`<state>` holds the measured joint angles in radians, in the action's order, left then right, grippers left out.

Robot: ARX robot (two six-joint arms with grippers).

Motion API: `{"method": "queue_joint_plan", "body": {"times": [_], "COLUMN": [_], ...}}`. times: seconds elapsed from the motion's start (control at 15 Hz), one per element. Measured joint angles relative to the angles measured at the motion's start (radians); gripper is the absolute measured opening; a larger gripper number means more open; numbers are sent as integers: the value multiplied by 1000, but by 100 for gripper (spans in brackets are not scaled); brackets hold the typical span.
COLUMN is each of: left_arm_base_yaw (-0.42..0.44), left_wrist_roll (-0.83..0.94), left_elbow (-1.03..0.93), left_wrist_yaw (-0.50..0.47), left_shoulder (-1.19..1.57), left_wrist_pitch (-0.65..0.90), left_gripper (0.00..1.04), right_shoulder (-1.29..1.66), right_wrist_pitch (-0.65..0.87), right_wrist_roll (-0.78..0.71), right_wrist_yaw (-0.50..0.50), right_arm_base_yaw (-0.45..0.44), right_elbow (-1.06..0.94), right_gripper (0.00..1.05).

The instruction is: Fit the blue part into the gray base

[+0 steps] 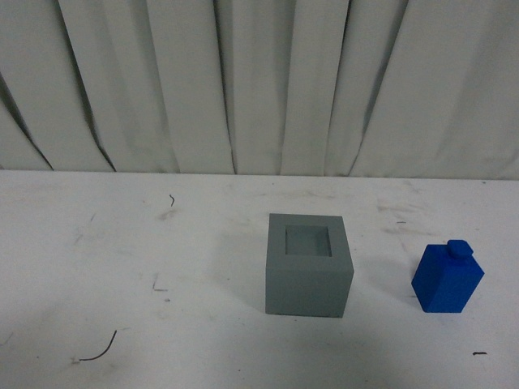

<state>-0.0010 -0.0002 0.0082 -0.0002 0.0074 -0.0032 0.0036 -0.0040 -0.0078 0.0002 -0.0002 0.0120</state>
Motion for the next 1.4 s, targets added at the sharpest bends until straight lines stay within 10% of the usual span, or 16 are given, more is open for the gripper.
{"method": "queue_joint_plan", "body": {"times": [1.27, 1.4], "left_arm_base_yaw": [0, 0], "left_wrist_roll": [0, 0], "left_elbow": [0, 0], "left_wrist_yaw": [0, 0], "left_shoulder": [0, 0], "left_wrist_pitch": [0, 0], "left_gripper": [98, 98], "right_shoulder": [0, 188], "right_wrist_pitch": [2, 245], "right_wrist_roll": [0, 4], "right_wrist_yaw": [0, -73], "right_arm_base_yaw": [0, -86], "right_elbow": [0, 9], "right_gripper": [98, 98]}}
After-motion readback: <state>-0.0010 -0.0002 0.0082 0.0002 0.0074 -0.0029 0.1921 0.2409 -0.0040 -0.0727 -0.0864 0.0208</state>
